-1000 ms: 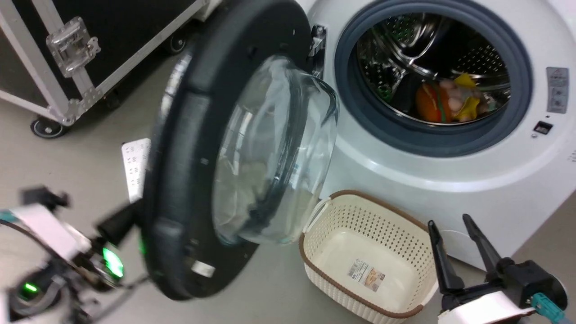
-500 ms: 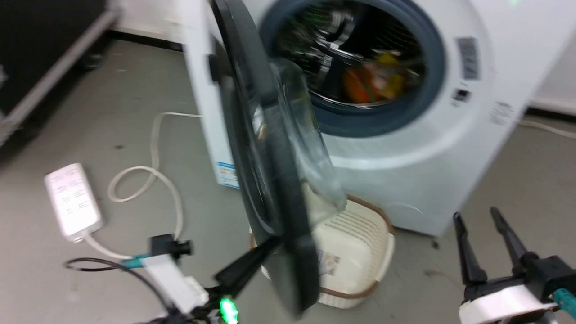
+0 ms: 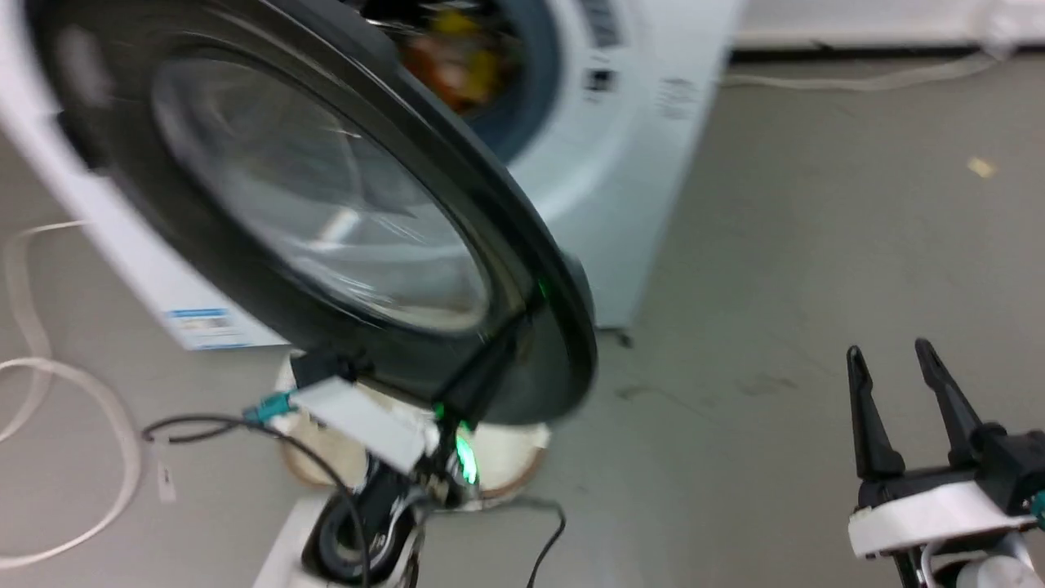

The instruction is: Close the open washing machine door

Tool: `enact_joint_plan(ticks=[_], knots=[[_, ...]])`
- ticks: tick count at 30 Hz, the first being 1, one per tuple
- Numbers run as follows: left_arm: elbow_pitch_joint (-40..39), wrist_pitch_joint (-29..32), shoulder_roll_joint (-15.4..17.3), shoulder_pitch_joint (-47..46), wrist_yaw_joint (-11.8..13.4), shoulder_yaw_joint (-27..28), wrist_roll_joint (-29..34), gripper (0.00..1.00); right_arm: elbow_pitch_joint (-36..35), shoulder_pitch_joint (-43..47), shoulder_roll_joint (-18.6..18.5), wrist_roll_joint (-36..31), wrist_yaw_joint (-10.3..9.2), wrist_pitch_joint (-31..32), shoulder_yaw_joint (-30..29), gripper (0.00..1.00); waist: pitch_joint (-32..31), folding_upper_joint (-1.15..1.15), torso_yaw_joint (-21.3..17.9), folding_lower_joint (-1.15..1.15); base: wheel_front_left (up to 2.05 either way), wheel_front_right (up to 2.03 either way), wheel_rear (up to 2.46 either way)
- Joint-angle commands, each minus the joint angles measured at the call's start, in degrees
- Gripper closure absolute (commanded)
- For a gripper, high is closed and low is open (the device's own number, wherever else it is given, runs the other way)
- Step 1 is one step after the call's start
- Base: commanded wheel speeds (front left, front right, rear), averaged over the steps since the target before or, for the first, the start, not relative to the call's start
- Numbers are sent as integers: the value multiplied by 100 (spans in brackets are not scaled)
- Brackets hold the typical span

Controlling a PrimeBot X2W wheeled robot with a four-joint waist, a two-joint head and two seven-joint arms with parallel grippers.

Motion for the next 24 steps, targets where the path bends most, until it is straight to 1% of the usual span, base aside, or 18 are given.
enact_joint_plan(ticks=[1,5,10,14,18,21,24], knots=[[20,-74,0,-145,-27,-38,6,100,16,-99,5,45,5,-22,-1,0,414,-1,-626,-1,0,0,0],[281,-609,0,-634,-27,-45,43,100,96,-157,12,176,5,-22,21,0,565,-1,-1042,-1,0,0,0],[866,-1234,0,-1214,-27,197,80,100,213,-209,13,384,5,-22,211,0,605,-1,-1444,-1,0,0,0],[1497,-1806,2,-1679,-27,437,412,100,260,-210,14,474,5,-22,375,0,565,-1,-1670,-1,0,0,0],[2097,-2290,2,-2146,-27,629,600,100,243,-233,14,532,5,-22,497,0,599,-1,-1766,-1,0,0,0],[2338,-2386,2,-2385,-27,627,671,100,202,-230,14,563,5,-22,543,0,623,-1,-1731,-1,0,0,0],[2325,-2375,35,-2381,-27,482,816,100,185,-211,14,588,5,-22,587,0,581,-1,-1615,-1,0,0,0]])
